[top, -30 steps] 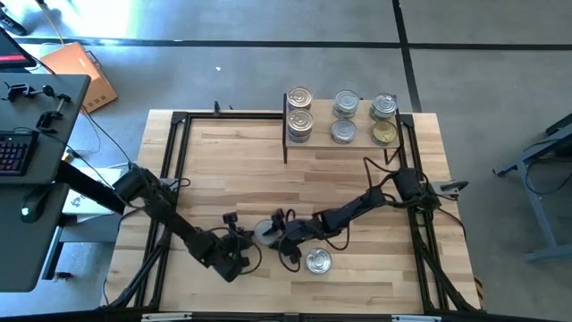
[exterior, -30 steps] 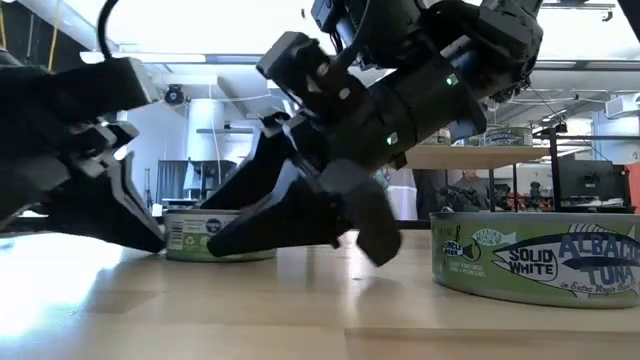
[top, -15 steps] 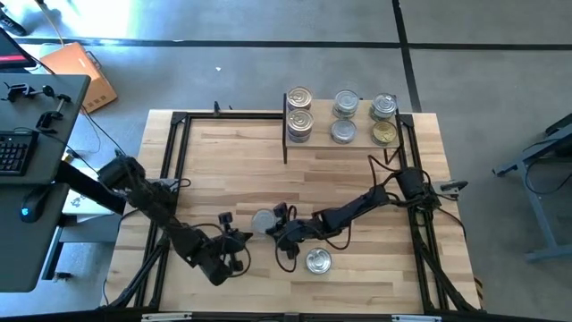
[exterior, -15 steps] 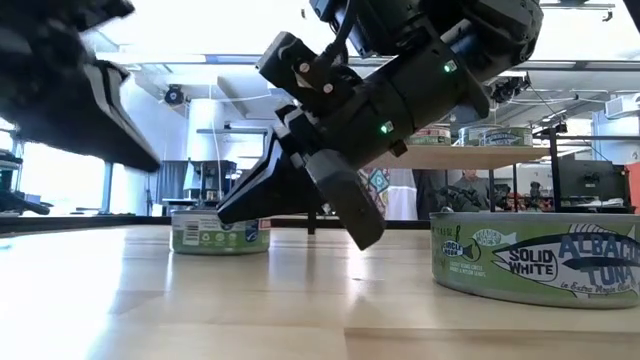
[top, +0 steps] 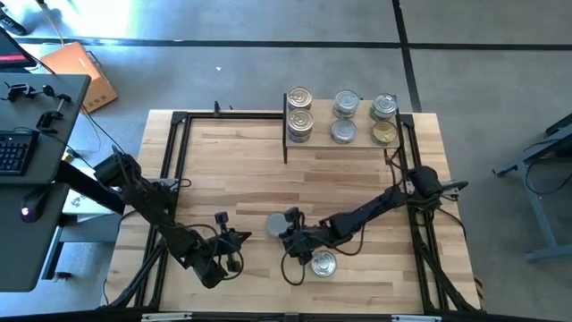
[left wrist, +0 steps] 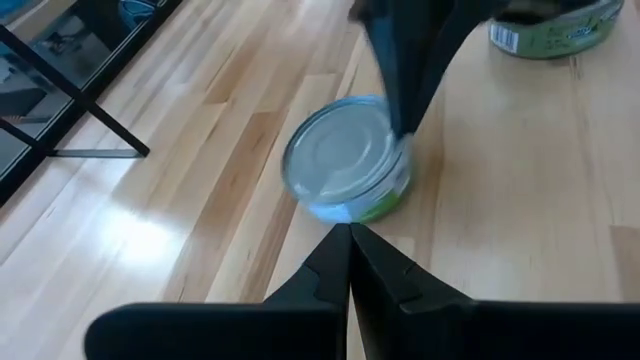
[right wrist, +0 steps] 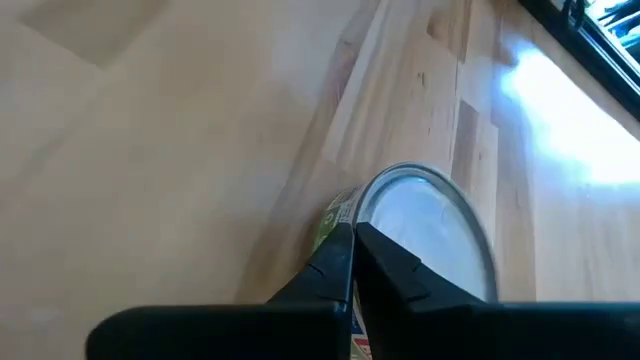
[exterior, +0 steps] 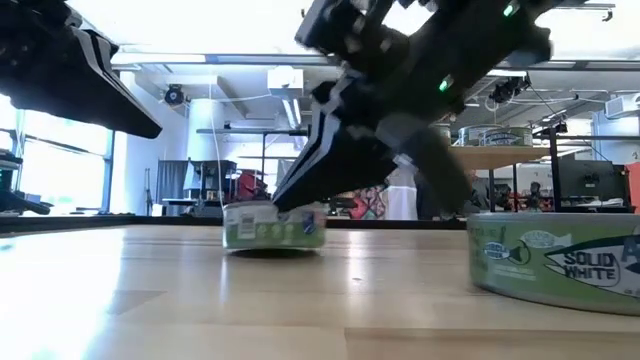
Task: Stack canned seafood by type on shelf
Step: Stack the green white tuna can on top of the other green white tuna can on the shelf
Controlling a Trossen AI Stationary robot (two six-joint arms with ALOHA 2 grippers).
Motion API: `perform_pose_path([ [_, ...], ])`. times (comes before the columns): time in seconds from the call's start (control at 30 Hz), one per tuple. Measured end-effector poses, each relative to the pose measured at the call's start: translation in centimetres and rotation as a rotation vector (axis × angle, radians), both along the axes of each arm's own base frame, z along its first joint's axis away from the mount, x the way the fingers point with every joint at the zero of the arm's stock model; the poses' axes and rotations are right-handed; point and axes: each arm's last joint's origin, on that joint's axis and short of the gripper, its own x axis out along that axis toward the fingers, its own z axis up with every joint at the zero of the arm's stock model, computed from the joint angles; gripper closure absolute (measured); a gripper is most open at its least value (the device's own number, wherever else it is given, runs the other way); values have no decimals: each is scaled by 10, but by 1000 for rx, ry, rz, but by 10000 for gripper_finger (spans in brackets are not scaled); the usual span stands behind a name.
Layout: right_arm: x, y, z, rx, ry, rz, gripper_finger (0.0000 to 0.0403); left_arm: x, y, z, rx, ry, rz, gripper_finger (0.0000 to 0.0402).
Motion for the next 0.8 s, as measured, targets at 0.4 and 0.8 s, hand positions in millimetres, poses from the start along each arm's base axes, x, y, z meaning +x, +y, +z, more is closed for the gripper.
perform_pose_path([
  [0.4,-14,19,18,29,-25,-31,403,5,-5,-1,34,4,-60,401],
  [0.8,-7,4,20,92,-38,-114,403,47,-7,-44,310,123,-289,281],
])
